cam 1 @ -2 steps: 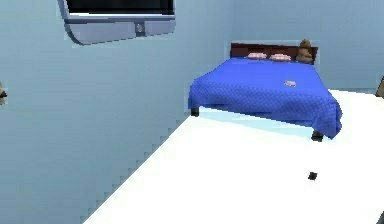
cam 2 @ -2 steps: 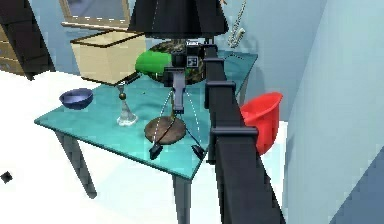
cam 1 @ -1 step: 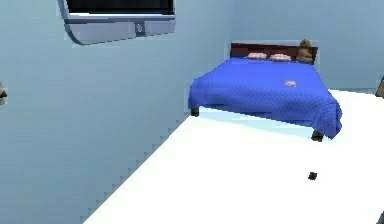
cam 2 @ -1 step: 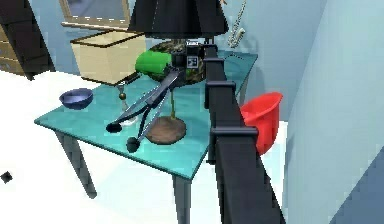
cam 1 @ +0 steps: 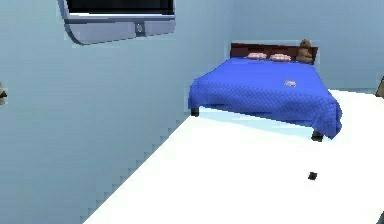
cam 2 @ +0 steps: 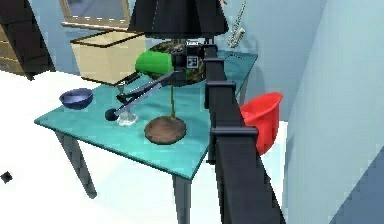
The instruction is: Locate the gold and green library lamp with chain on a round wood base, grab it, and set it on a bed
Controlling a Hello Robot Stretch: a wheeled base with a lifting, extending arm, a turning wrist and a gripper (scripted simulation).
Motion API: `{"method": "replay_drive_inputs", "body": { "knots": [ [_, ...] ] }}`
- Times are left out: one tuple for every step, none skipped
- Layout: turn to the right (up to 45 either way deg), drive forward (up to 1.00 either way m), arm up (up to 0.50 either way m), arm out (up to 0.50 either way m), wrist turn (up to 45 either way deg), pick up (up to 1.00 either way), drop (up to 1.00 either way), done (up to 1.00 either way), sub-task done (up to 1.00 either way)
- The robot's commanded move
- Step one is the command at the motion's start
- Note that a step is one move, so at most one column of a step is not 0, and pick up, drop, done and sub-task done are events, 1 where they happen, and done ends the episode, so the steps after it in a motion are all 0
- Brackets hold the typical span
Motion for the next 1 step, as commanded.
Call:
{"method": "replay_drive_inputs", "body": {
  "knots": [
    [0.0, 0.0, 0.0, 0.0, 45.0, 0.0, 0.0, 0.0, 0.0]
  ]
}}
